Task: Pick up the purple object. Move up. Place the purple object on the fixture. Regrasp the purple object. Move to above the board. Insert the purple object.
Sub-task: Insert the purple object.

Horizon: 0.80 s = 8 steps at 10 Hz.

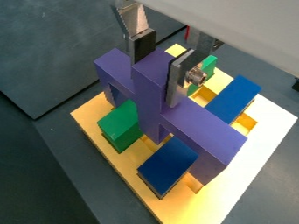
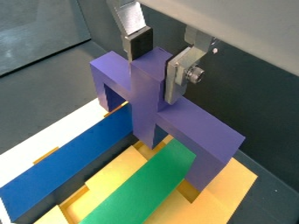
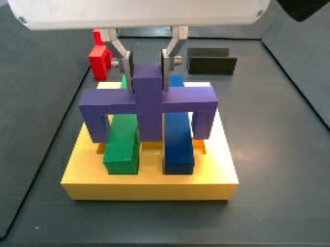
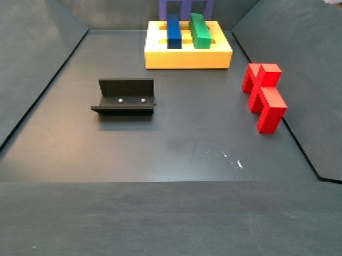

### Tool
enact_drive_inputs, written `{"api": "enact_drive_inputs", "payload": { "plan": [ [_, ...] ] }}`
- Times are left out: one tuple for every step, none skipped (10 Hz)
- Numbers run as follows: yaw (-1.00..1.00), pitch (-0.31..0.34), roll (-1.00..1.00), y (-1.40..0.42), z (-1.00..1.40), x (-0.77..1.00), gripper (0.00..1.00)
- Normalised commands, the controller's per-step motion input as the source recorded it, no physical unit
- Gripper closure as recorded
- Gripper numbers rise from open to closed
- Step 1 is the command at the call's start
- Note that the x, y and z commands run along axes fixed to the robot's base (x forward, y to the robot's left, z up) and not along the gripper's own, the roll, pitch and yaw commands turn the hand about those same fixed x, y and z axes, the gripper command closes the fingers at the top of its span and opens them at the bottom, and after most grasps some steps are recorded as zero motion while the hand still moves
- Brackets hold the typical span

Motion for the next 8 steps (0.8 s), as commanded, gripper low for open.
{"api": "enact_drive_inputs", "payload": {
  "plan": [
    [0.0,-0.054,-0.09,0.0,-0.17,0.15,1.0],
    [0.0,-0.036,-0.1,0.0,-0.13,0.18,1.0],
    [0.0,0.0,-0.07,0.0,-0.03,0.16,1.0],
    [0.0,0.0,-0.06,0.0,-0.08,0.07,1.0],
    [0.0,-0.02,-0.07,0.0,-0.14,0.07,1.0],
    [0.0,-0.007,-0.04,0.0,-0.15,0.0,1.0],
    [0.0,0.0,-0.13,0.07,0.08,-0.04,1.0],
    [0.0,-0.02,-0.23,0.04,0.37,-0.03,1.0]
  ]
}}
